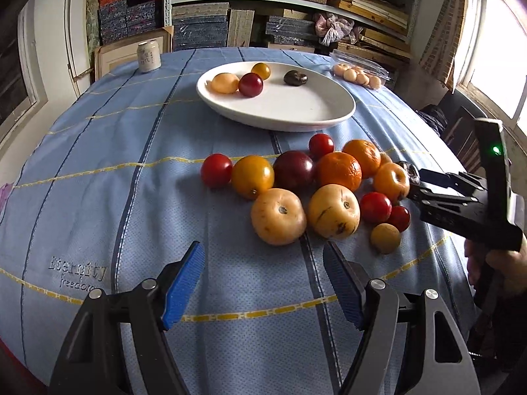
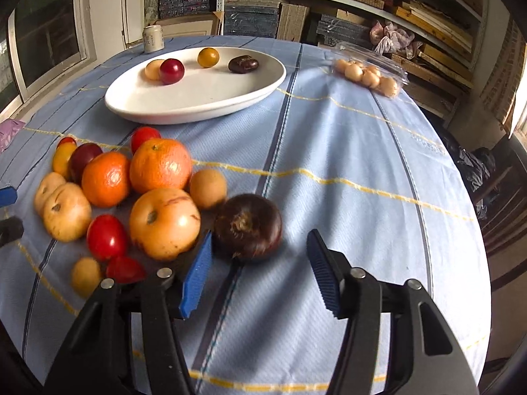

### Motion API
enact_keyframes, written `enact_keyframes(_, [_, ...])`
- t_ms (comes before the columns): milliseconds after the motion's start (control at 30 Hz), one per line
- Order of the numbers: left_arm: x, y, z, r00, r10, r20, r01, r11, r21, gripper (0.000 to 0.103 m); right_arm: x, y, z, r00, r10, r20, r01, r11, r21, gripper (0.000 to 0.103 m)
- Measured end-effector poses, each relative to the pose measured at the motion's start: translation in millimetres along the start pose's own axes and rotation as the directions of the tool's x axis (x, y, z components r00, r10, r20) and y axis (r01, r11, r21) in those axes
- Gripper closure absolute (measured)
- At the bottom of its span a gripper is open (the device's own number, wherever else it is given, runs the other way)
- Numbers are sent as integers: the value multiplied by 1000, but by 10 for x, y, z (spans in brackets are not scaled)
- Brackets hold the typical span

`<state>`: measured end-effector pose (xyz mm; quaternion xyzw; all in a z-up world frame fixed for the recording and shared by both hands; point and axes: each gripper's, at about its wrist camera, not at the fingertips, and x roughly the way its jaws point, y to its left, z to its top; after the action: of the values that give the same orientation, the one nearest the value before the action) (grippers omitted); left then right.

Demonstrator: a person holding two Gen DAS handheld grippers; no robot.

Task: Organize fruits
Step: 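Grasp the second dark brown round fruit with the right tool, then grasp the pale yellow apple with the left tool while the right tool holds the brown fruit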

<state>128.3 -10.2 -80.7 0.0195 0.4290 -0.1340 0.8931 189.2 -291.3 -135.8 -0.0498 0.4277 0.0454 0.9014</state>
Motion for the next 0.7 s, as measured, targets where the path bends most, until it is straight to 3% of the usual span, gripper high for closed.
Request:
enact_keyframes(33, [7,-10,1,1000,-1,-2,1,1000,1,28,16,-7,23,1000,3,-2,-3,1000,5,47])
enact_keyframes(133, [33,-32,2,1000,-4,-8,4,1000,5,28,39,2,51,999,50,-1,-50,999,15,62])
enact_keyframes(400, [158,-78,42,1000,9,-16,-8,1000,5,28,-210,-15,-91,997,39,67,-41,998,40,62])
enact_keyframes(700, [302,-93,108,993,116,4,-116,993,19,28,-405,58,-298,991,96,89,-100,994,36,62])
